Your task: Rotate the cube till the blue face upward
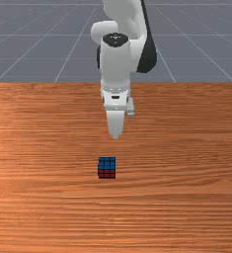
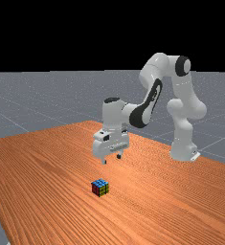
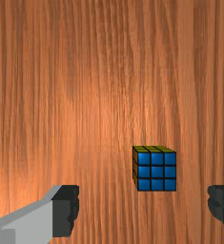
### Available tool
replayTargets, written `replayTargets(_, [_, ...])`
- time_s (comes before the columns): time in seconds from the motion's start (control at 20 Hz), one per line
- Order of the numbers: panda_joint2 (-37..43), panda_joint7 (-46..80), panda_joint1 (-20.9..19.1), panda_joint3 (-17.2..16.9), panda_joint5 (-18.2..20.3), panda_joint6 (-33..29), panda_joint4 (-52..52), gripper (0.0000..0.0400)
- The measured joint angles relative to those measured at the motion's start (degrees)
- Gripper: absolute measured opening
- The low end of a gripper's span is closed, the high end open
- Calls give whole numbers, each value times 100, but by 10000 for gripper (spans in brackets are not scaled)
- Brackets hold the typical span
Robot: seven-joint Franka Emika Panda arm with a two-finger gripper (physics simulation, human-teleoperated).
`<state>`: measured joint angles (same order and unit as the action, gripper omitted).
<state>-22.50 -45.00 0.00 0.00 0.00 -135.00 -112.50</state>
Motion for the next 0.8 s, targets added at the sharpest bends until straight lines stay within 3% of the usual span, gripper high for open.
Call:
replayTargets(0.25, [8,242,33,-40,28,40,6,400])
replayTargets(0.3, [207,412,50,-86,27,93,-208,243])
replayTargets(0.35, [365,595,56,-135,25,163,-309,148])
replayTargets(0.4, [462,795,67,-181,22,212,-358,90])
replayTargets(0.45, [517,1010,85,-221,19,244,-388,54])
replayTargets(0.55, [553,1455,136,-289,16,305,-396,20])
replayTargets(0.8, [529,2575,286,-436,28,457,-334,2])
